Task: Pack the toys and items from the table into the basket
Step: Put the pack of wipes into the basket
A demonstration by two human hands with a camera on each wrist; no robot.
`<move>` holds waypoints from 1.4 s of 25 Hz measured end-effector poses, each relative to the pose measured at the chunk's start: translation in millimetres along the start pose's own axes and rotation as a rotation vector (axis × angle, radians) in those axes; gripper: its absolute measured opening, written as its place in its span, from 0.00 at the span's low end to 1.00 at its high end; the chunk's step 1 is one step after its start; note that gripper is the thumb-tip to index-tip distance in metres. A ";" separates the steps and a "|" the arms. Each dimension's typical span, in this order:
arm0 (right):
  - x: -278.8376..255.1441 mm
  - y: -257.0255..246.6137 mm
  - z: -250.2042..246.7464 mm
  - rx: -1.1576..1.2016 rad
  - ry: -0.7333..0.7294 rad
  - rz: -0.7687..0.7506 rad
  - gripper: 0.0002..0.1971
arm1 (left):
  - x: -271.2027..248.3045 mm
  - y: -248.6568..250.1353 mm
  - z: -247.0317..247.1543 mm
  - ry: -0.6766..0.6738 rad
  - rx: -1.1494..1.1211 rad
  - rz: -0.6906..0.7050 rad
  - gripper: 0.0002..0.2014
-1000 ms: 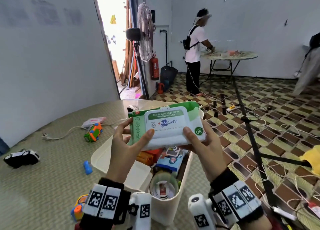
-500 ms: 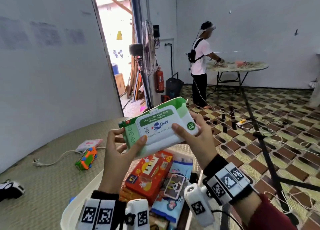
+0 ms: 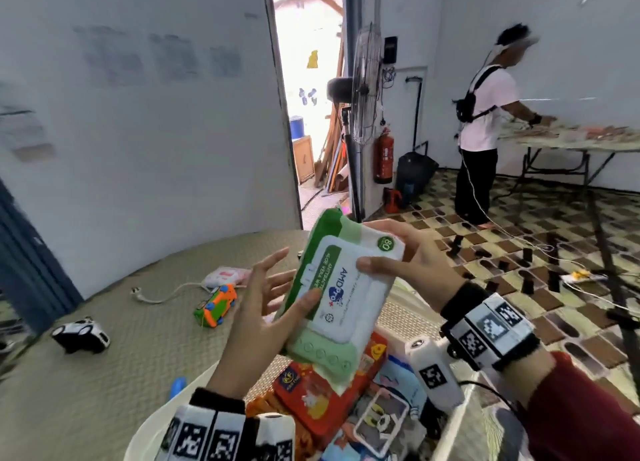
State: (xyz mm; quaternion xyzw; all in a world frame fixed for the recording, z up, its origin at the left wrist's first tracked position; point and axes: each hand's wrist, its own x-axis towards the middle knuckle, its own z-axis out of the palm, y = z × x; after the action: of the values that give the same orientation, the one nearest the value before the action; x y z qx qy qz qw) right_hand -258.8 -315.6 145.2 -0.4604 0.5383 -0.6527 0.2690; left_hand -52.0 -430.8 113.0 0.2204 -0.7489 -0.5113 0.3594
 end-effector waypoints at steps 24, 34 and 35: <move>89.8 103.8 -25.3 0.126 -0.946 0.251 0.32 | -13.2 -28.2 12.1 0.422 -0.232 -0.406 0.52; 78.0 108.2 -19.3 -0.352 -0.686 0.264 0.50 | -36.0 -44.1 43.0 0.584 -0.240 -0.402 0.44; 74.5 107.1 -22.4 -0.389 -0.749 0.325 0.51 | -37.0 -46.2 48.9 0.621 -0.291 -0.424 0.42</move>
State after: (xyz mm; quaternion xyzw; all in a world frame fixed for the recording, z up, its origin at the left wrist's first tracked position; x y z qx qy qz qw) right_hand -326.3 -397.9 66.8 -0.6162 0.5818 -0.2769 0.4529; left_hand -67.3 -392.8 48.0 0.4610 -0.4623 -0.5838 0.4827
